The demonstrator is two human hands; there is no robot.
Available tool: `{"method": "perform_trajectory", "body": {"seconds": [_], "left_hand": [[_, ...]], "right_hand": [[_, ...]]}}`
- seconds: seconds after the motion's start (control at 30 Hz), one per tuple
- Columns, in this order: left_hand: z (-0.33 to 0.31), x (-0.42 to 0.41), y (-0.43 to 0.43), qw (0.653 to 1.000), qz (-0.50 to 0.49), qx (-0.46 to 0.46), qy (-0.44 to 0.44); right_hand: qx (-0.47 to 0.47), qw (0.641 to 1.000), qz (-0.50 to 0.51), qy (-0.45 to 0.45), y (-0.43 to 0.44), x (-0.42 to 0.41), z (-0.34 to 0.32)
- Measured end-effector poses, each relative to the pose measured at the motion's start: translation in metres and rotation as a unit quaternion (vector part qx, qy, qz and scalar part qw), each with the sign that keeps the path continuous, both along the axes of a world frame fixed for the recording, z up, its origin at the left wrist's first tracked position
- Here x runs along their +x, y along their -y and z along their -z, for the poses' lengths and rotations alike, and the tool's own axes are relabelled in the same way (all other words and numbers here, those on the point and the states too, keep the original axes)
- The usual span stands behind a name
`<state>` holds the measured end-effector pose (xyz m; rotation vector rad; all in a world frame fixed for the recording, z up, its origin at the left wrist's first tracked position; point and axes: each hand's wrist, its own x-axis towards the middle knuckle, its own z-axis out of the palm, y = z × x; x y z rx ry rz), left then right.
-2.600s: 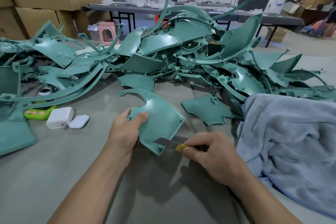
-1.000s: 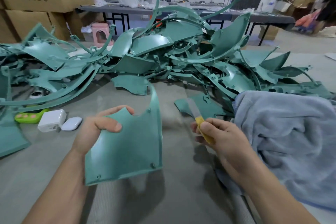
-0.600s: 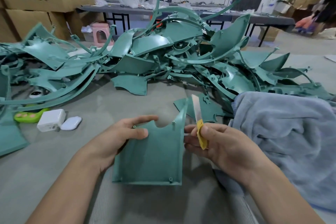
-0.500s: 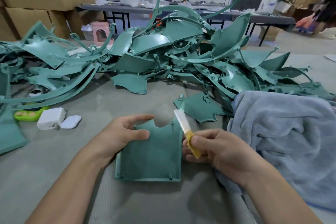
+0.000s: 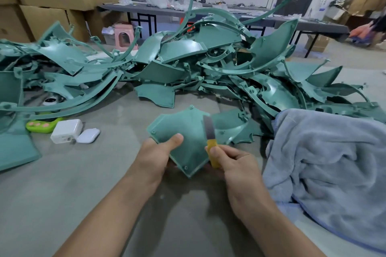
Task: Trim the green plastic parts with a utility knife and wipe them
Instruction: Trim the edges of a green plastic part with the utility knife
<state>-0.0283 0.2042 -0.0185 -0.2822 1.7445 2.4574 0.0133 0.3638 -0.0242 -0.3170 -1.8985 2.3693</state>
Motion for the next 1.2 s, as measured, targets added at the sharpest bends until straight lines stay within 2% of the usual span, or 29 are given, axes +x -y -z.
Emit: {"method": "perform_trajectory", "body": {"seconds": [0.1,0.17,0.23,0.3,0.53,0.73,0.83,0.9,0.97,1.03,1.07,1.13,1.2], "left_hand": [[0.000,-0.010,0.012,0.994,-0.078,-0.067,-0.030],[-0.001,-0.018,0.032,0.987,-0.099,-0.118,-0.042],[0.000,-0.020,0.047,0.992,-0.056,-0.112,-0.025],[0.001,-0.022,0.053,0.994,-0.022,-0.103,-0.008],[0.000,-0.023,0.059,0.997,0.004,-0.077,-0.005],[-0.005,-0.020,0.058,0.999,0.017,-0.028,0.023],[-0.004,-0.019,0.056,0.999,0.032,-0.010,0.028],[-0.003,-0.021,0.057,0.999,0.030,-0.007,0.025],[-0.002,-0.023,0.060,1.000,0.012,-0.004,0.025],[-0.002,-0.025,0.062,1.000,0.004,0.001,0.023],[-0.002,-0.025,0.062,1.000,0.005,0.002,0.022],[-0.001,-0.025,0.061,1.000,0.004,-0.001,0.022],[0.001,-0.025,0.061,1.000,0.002,-0.012,0.022]], "right_hand": [[0.053,0.997,-0.034,0.034,-0.005,0.000,-0.004],[0.130,0.991,-0.007,0.009,-0.018,0.002,-0.008],[0.284,0.957,0.028,-0.047,-0.030,0.006,-0.009],[0.374,0.922,0.035,-0.092,-0.035,0.013,-0.010],[0.490,0.857,-0.089,-0.130,-0.007,0.019,-0.002],[0.490,0.844,-0.106,-0.191,0.001,0.019,0.001],[0.526,0.821,-0.103,-0.198,0.007,0.021,0.002],[0.548,0.817,-0.051,-0.171,0.005,0.018,0.006],[0.545,0.827,0.062,-0.123,-0.006,0.013,0.005],[0.521,0.830,0.153,-0.130,-0.016,0.012,0.003],[0.500,0.839,0.148,-0.155,-0.018,0.014,0.002],[0.472,0.857,0.048,-0.200,-0.011,0.021,0.001],[0.500,0.840,-0.052,-0.204,-0.002,0.023,0.005]]}}
